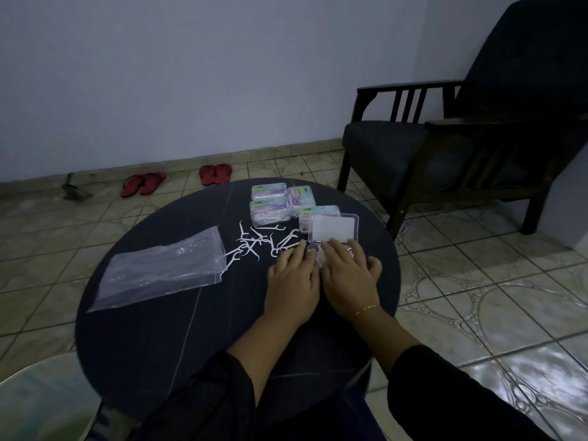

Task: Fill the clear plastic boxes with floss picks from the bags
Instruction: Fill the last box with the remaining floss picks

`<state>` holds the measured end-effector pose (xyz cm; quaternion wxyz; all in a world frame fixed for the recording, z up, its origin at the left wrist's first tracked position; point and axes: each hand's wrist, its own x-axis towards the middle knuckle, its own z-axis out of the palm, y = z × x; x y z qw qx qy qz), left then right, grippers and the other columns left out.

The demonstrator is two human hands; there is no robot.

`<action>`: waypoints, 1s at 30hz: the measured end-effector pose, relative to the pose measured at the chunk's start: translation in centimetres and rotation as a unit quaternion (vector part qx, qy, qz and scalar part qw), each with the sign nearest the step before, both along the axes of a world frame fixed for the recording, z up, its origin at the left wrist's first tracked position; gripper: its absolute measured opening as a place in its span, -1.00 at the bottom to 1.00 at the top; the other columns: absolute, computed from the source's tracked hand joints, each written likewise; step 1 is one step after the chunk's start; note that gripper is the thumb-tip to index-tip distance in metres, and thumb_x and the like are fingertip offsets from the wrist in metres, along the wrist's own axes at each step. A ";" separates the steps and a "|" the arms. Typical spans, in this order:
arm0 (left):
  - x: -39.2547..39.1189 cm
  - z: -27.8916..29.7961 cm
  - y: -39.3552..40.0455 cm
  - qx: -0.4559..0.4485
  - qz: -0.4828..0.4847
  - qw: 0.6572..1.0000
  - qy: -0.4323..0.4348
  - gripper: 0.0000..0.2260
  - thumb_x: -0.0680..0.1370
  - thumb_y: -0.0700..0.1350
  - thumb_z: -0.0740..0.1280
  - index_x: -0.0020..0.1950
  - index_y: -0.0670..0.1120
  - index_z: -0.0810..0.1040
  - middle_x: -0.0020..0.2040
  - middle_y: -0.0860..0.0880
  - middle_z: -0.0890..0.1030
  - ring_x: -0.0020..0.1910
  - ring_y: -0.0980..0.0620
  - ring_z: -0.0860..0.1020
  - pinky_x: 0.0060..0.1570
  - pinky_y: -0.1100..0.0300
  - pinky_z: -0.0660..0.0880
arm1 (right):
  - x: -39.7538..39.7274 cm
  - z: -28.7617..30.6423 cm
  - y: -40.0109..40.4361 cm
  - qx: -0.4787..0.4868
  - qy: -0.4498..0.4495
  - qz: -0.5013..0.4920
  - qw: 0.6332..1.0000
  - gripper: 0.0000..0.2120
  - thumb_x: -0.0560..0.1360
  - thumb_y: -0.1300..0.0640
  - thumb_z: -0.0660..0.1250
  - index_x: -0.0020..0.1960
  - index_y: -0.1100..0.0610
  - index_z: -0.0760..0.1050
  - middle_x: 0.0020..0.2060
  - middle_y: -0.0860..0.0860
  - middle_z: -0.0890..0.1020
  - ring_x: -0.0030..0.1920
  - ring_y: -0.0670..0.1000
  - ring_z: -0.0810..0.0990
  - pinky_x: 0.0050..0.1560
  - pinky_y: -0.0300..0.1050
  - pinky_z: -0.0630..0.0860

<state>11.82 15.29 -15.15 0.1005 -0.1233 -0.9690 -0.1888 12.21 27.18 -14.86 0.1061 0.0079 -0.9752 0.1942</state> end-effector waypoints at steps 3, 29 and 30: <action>0.0 0.0 0.0 -0.010 0.000 1.000 -0.007 -0.60 0.67 0.04 -0.03 0.52 0.06 0.20 0.56 0.09 0.06 0.48 0.08 0.03 0.36 0.08 0.08 | -0.1 0.0 0.0 -0.010 -0.001 -0.001 1.000 -0.57 0.64 -0.03 -0.07 0.50 -0.05 0.15 0.49 -0.12 0.17 0.51 -0.06 -0.05 0.43 0.11 -0.11; -0.2 0.2 -0.1 0.037 0.016 0.999 -0.027 -0.53 0.65 0.06 0.06 0.55 -0.01 0.13 0.54 0.07 0.16 0.48 0.04 0.13 0.38 0.06 0.11 | -0.1 1.0 0.7 -0.255 0.085 -0.193 0.944 -0.80 0.57 0.02 0.24 0.09 0.10 0.54 0.18 0.07 0.45 0.23 0.08 0.33 0.23 -0.01 0.25; -0.2 0.3 -0.2 0.050 0.023 0.998 -0.028 -0.53 0.65 0.05 0.07 0.55 -0.01 0.12 0.54 0.07 0.16 0.49 0.04 0.13 0.39 0.06 0.11 | 0.0 1.1 0.4 -0.224 0.088 -0.182 0.953 -0.81 0.57 0.03 0.23 0.10 0.07 0.53 0.20 0.05 0.44 0.25 0.07 0.31 0.23 0.00 0.24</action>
